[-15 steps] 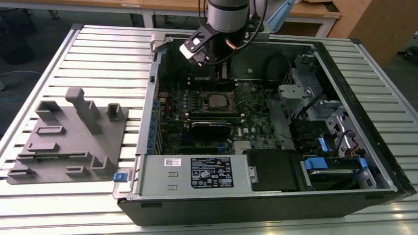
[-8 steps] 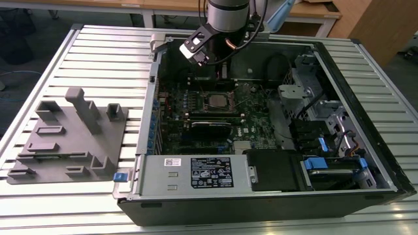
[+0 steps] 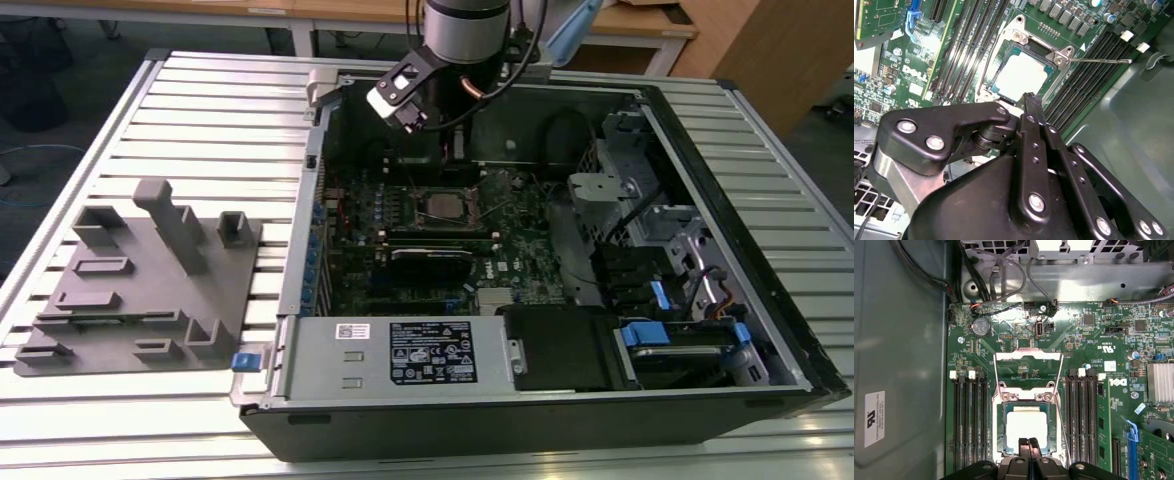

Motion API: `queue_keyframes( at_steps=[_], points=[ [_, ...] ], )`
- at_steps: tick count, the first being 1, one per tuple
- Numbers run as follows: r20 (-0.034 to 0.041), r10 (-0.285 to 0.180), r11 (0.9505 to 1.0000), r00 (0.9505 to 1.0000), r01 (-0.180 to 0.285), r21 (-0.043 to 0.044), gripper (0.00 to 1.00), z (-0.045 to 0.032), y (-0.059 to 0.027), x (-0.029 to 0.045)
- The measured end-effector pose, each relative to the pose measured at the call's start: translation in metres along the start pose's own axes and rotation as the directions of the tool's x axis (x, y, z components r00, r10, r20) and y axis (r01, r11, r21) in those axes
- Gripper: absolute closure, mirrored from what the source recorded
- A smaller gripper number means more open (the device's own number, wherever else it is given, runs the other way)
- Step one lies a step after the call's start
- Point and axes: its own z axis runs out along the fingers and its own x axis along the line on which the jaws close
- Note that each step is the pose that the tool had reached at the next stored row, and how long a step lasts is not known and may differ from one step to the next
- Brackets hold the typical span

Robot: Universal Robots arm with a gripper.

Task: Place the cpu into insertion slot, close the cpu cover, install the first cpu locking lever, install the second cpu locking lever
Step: 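Close the cpu cover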

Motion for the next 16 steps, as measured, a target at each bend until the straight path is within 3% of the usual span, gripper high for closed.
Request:
queue_keyframes(
  at_steps=[16],
  points=[
    [0.0002,0.000,1.0000,1.0000,0.000,0.0000,0.89,-0.0149,0.0008,0.0002]
  ],
)
